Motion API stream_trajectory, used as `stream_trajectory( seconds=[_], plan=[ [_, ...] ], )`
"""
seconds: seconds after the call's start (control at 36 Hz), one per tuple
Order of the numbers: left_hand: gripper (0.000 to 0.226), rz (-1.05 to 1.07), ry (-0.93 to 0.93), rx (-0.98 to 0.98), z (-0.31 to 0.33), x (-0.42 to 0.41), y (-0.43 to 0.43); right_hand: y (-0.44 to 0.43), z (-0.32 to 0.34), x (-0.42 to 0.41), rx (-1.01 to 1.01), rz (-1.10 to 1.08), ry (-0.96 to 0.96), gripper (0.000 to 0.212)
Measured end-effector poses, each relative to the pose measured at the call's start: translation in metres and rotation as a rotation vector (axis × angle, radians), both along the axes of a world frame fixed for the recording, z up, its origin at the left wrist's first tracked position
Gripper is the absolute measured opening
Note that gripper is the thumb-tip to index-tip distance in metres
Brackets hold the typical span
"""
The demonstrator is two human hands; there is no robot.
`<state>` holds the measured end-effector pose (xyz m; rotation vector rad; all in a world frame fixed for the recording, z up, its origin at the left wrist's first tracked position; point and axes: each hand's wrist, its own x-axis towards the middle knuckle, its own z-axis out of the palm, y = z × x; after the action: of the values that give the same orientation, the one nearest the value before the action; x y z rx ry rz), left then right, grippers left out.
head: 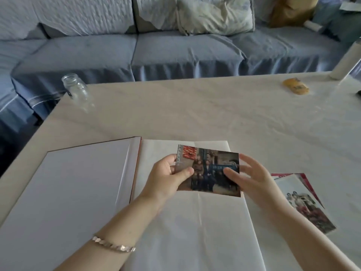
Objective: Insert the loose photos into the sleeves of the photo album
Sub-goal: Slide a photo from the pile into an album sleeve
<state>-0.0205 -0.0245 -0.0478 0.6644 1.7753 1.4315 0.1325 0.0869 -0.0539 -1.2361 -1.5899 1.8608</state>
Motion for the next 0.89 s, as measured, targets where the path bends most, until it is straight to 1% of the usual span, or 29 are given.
stream_trajectory(
  seconds=[0.03, 0.06, 0.08, 0.11, 0.14, 0.17, 0.22, 0.28, 0.31, 0.39, 0.44, 0.5, 0.58, 0.67, 0.81, 0.83, 0.89],
  plan=[
    [0.019, -0.021, 0.034, -0.003, -0.002, -0.001, 0.001, 0.002, 0.001, -0.001, -0.121, 0.048, 0.020, 0.030],
    [0.016, -0.037, 0.091, -0.003, -0.005, -0.003, 0.002, 0.002, 0.002, -0.002, -0.194, 0.101, 0.021, 0.017],
    [0.013, -0.038, 0.178, -0.009, -0.009, -0.005, 0.003, 0.004, 0.002, -0.002, -0.207, 0.124, 0.008, 0.009],
    [0.016, -0.022, 0.297, -0.036, -0.014, -0.008, 0.005, 0.006, 0.001, -0.003, -0.179, 0.095, -0.001, 0.008],
    [0.028, -0.004, 0.442, -0.089, -0.020, -0.010, 0.007, 0.011, -0.001, -0.004, -0.119, 0.030, 0.003, 0.009],
    [0.039, -0.012, 0.625, -0.175, -0.028, -0.013, 0.008, 0.015, -0.002, -0.005, -0.045, -0.045, 0.000, 0.011],
    [0.052, -0.108, 0.979, -0.401, -0.041, -0.019, 0.006, 0.027, -0.008, -0.005, 0.111, -0.171, -0.034, 0.015],
    [0.061, -0.167, 1.177, -0.543, -0.061, -0.027, 0.003, 0.036, -0.014, -0.005, 0.245, -0.228, -0.096, 0.014],
    [0.063, -0.149, 1.221, -0.580, -0.073, -0.031, 0.001, 0.039, -0.017, -0.005, 0.299, -0.230, -0.127, 0.012],
    [0.062, -0.175, 1.204, -0.673, -0.088, -0.032, -0.004, 0.044, -0.026, -0.013, 0.407, -0.198, -0.225, 0.012],
    [0.061, -0.162, 1.238, -0.666, -0.094, -0.032, -0.005, 0.043, -0.030, -0.019, 0.457, -0.163, -0.281, 0.016],
    [0.058, -0.151, 1.234, -0.644, -0.093, -0.031, -0.006, 0.040, -0.031, -0.026, 0.491, -0.110, -0.319, 0.017],
    [0.058, -0.124, 1.240, -0.622, -0.096, -0.032, -0.006, 0.034, -0.033, -0.034, 0.507, 0.015, -0.382, 0.017],
    [0.058, -0.130, 1.247, -0.630, -0.098, -0.032, -0.006, 0.032, -0.036, -0.039, 0.394, 0.115, -0.391, 0.017],
    [0.060, -0.118, 1.244, -0.616, -0.099, -0.033, -0.007, 0.048, -0.033, -0.041, 0.077, 0.151, -0.332, 0.010],
    [0.062, -0.119, 1.225, -0.618, -0.097, -0.033, -0.006, 0.052, -0.031, -0.040, 0.038, 0.168, -0.340, 0.008],
    [0.067, -0.114, 1.206, -0.628, -0.096, -0.033, -0.007, 0.061, -0.030, -0.041, 0.025, 0.221, -0.382, 0.008]
  ],
)
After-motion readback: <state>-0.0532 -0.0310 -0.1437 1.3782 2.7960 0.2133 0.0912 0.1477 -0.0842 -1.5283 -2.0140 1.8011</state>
